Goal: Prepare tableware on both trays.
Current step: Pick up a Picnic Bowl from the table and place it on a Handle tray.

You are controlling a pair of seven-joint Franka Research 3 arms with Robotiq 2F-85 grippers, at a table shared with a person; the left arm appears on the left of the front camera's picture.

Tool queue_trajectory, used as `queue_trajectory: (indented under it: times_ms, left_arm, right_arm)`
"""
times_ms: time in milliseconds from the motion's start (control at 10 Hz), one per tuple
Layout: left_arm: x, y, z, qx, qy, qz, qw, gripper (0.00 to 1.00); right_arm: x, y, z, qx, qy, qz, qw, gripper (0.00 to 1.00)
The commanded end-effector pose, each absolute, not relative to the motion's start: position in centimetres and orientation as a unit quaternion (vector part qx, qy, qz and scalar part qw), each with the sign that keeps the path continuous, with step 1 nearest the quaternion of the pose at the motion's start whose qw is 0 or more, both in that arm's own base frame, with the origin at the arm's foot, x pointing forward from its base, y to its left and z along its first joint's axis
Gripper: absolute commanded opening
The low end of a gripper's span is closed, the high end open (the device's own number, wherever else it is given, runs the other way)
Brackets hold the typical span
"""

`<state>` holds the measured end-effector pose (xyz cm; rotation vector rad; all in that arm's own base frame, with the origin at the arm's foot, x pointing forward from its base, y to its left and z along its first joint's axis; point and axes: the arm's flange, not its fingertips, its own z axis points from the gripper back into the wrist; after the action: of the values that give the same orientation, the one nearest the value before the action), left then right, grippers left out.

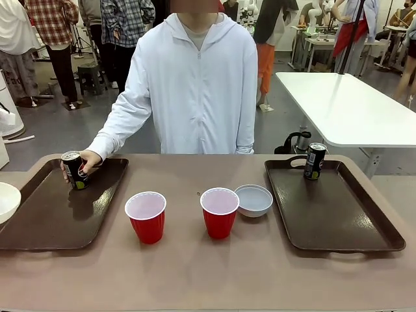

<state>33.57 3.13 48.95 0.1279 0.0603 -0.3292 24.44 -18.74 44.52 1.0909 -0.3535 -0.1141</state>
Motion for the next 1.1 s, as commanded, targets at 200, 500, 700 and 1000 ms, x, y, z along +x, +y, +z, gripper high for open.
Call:
queue_trajectory:
  times_ms: [200, 500, 700, 1000]
  left_arm:
    - [40.7, -1.4, 42.9, 0.024, -0.043, -0.145, 0.988, 0.0]
    - [43.5, -1.8, 37.5, -0.001, -0.057, -0.124, 0.991, 0.0]
    - [44.6, -0.6, 35.9, -0.03, -0.078, -0.094, 0.992, 0.0]
    - [45.1, 0.0, 35.8, -0.047, -0.066, -0.088, 0.993, 0.62]
  right_arm:
    - [24.5, -18.7, 44.5, 0.522, -0.175, -0.048, 0.833, 1.0]
    - [24.5, -18.7, 44.5, 0.522, -0.175, -0.048, 0.833, 1.0]
    - [24.5, -18.7, 44.5, 0.522, -0.175, -0.048, 0.833, 1.0]
    - [24.5, -18.7, 44.5, 0.522, -0.175, -0.048, 0.833, 1.0]
